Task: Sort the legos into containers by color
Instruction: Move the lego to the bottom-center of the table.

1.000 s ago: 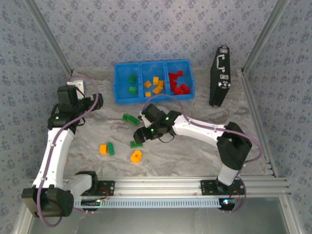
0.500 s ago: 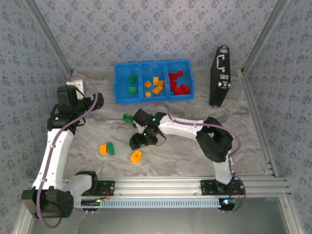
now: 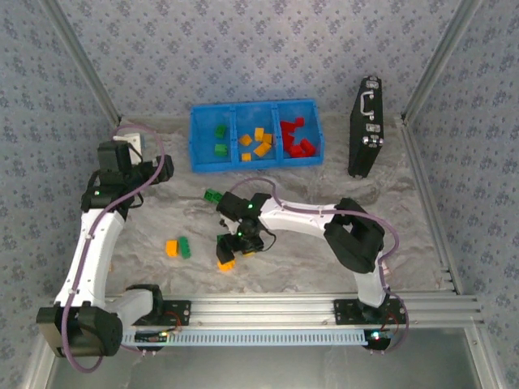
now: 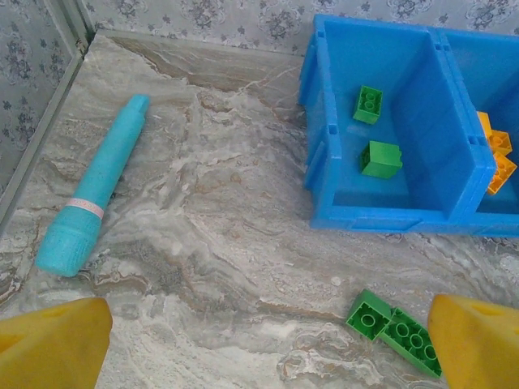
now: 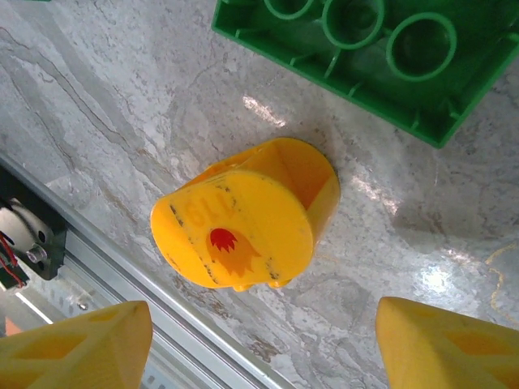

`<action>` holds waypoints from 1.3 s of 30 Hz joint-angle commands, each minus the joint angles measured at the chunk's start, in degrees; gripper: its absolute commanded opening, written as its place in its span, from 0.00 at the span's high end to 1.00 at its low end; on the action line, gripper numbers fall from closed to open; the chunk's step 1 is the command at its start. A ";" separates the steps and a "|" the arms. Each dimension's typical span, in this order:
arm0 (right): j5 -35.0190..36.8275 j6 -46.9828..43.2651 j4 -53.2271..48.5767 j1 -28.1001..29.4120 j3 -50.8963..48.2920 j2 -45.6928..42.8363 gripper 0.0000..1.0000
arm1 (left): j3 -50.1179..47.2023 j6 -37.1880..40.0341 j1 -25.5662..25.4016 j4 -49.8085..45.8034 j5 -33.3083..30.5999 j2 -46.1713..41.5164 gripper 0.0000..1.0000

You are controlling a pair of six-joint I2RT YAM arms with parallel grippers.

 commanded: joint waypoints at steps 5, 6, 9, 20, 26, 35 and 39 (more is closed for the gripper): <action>5.00 2.95 0.74 1.28 3.35 3.25 0.24 | 0.77 -0.32 -0.55 2.31 1.88 -1.97 0.00; 5.69 3.11 0.56 1.31 4.06 3.76 0.23 | 0.73 -0.29 -0.52 2.33 1.91 -2.20 0.00; 7.30 3.23 -1.27 1.44 6.33 5.61 0.22 | 0.60 -0.21 -0.77 2.57 1.83 -2.86 0.00; 12.66 2.74 -9.10 4.49 11.09 9.48 0.24 | -0.45 3.04 -4.07 2.91 -2.00 -5.07 0.00; 14.18 2.15 -11.11 4.99 6.56 6.58 0.29 | -0.33 3.49 -4.08 2.68 -2.29 -5.16 0.00; 19.07 -0.13 -15.39 2.82 -0.92 0.80 0.39 | 0.68 4.36 -4.08 1.71 -3.28 -5.34 0.00; 24.11 -1.38 -17.28 -0.39 -3.34 -1.24 0.40 | 0.82 4.37 -4.08 1.68 -3.22 -4.77 0.00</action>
